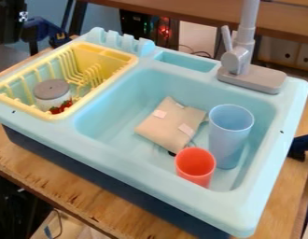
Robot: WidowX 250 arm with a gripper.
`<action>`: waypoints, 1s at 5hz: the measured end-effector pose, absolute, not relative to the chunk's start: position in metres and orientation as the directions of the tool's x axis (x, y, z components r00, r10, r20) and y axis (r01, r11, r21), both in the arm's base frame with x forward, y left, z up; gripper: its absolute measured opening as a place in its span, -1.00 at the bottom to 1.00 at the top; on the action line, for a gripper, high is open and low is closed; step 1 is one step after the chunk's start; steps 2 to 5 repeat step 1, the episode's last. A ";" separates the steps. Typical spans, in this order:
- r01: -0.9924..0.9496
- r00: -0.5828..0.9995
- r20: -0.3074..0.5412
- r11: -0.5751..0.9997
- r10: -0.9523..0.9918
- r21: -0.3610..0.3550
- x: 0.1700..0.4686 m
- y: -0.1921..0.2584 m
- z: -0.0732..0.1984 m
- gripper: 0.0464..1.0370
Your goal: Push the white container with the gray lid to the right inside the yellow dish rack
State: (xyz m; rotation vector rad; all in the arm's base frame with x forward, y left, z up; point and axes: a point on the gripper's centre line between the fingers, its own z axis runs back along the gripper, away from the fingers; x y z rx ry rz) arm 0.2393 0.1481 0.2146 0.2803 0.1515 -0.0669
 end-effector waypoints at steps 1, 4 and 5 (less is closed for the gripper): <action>0.129 0.977 -0.192 0.974 -0.093 0.184 0.230 0.129 0.202 0.93; 0.129 0.977 -0.192 0.974 -0.093 0.184 0.230 0.129 0.202 0.93; 0.129 0.977 -0.192 0.974 -0.093 0.184 0.230 0.129 0.202 0.93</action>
